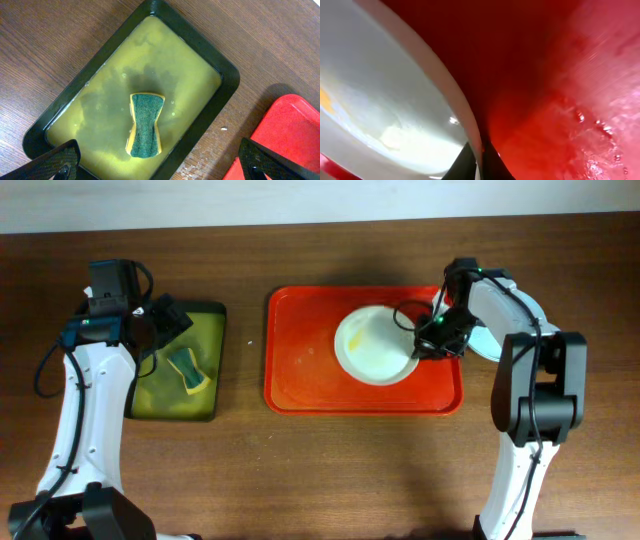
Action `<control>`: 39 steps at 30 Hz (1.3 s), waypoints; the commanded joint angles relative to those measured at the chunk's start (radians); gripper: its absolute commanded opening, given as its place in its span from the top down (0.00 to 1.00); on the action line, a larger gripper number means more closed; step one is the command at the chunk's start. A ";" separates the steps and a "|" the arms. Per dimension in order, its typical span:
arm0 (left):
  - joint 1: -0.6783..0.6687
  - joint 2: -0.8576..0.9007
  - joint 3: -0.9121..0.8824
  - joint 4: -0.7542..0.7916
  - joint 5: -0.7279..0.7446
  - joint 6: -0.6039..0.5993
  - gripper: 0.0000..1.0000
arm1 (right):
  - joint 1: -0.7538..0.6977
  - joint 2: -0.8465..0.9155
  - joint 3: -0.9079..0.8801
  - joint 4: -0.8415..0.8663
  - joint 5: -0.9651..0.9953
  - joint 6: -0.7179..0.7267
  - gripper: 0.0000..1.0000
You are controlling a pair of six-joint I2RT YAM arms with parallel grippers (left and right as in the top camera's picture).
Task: Clean dirty plates on tray and stack at the side
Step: 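Move the right gripper to the cream plate and grasp its rim, then dip the sponge in the basin and bring it to the cream plate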
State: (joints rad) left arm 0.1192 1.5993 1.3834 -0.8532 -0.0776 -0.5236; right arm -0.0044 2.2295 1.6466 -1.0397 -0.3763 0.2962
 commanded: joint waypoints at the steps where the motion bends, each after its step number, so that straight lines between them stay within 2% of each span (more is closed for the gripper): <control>1: 0.002 0.000 0.008 -0.001 0.003 0.002 0.01 | 0.045 0.004 -0.006 0.079 0.082 0.109 0.93; 5: 0.002 0.000 0.008 -0.001 0.003 0.002 0.01 | 0.151 0.004 -0.006 0.159 0.176 0.105 0.96; 7: 0.002 0.000 0.008 -0.001 0.003 0.002 0.01 | 0.206 0.004 -0.006 0.183 0.178 0.006 0.96; 9: 0.002 0.000 0.008 -0.001 0.003 0.002 0.01 | 0.256 0.004 -0.006 0.163 0.178 -0.169 0.96; 11: 0.002 0.000 0.008 -0.001 0.003 0.002 0.01 | 0.275 0.004 -0.006 0.155 0.174 -0.195 0.96; 12: 0.002 0.000 0.008 -0.001 0.003 0.002 0.01 | 0.275 0.004 -0.006 0.155 0.142 -0.238 0.96; 13: 0.002 0.000 0.008 -0.001 0.003 0.002 0.01 | 0.274 0.004 -0.006 0.154 0.060 -0.357 0.96; 15: 0.002 0.000 0.008 -0.001 0.003 0.002 0.01 | 0.269 0.004 -0.005 0.188 0.047 -0.353 0.96; 17: 0.002 0.000 0.008 0.002 0.004 0.001 0.01 | 0.256 0.004 -0.003 0.226 0.064 -0.255 0.96; 19: 0.002 0.000 0.008 0.003 0.004 0.001 0.01 | 0.251 0.004 -0.003 0.232 0.066 -0.251 0.79; 23: 0.002 0.000 0.008 0.015 0.067 0.001 0.01 | 0.253 0.004 -0.003 0.232 0.066 -0.250 0.76; 25: 0.002 0.002 0.007 0.025 0.063 0.001 0.01 | 0.253 0.004 -0.003 0.242 0.066 -0.200 0.66; 26: 0.002 0.005 0.007 0.025 0.063 0.001 0.01 | 0.253 0.004 -0.003 0.246 0.066 -0.182 0.66; 27: 0.002 0.007 0.007 0.025 0.063 0.001 0.01 | 0.253 0.004 -0.003 0.243 0.070 -0.179 0.46; 28: 0.002 0.008 0.007 0.025 0.063 0.001 0.01 | 0.253 0.004 -0.003 0.235 0.083 -0.145 0.46; 29: 0.002 0.008 0.007 0.022 0.063 0.002 0.01 | 0.251 0.004 -0.003 0.224 0.096 -0.101 0.51; 30: 0.002 0.008 0.007 0.017 0.064 0.001 0.01 | 0.252 0.004 -0.003 0.208 0.097 -0.075 0.62; 32: 0.002 0.019 0.003 -0.019 0.064 0.002 0.16 | 0.252 0.004 -0.003 0.175 0.097 -0.046 0.67; 33: 0.002 0.040 -0.007 -0.022 0.063 0.001 0.22 | 0.253 0.004 -0.003 0.164 0.097 -0.028 0.81; 34: 0.002 0.062 -0.013 -0.020 0.063 0.001 0.24 | 0.254 0.004 -0.003 0.164 0.099 -0.011 0.90; 37: -0.004 0.186 -0.016 0.011 0.067 0.001 0.24 | 0.254 0.004 -0.003 0.185 0.100 0.000 0.90; 38: -0.008 0.221 -0.016 0.014 0.076 0.001 0.29 | 0.254 0.004 -0.003 0.193 0.100 0.000 0.90; 39: -0.008 0.276 -0.016 0.014 0.101 0.001 0.38 | 0.254 0.004 -0.003 0.201 0.100 0.000 0.90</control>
State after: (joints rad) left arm 0.1173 1.7828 1.3815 -0.8406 -0.0181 -0.5228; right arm 0.2504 2.2181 1.6512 -0.8501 -0.2920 0.2840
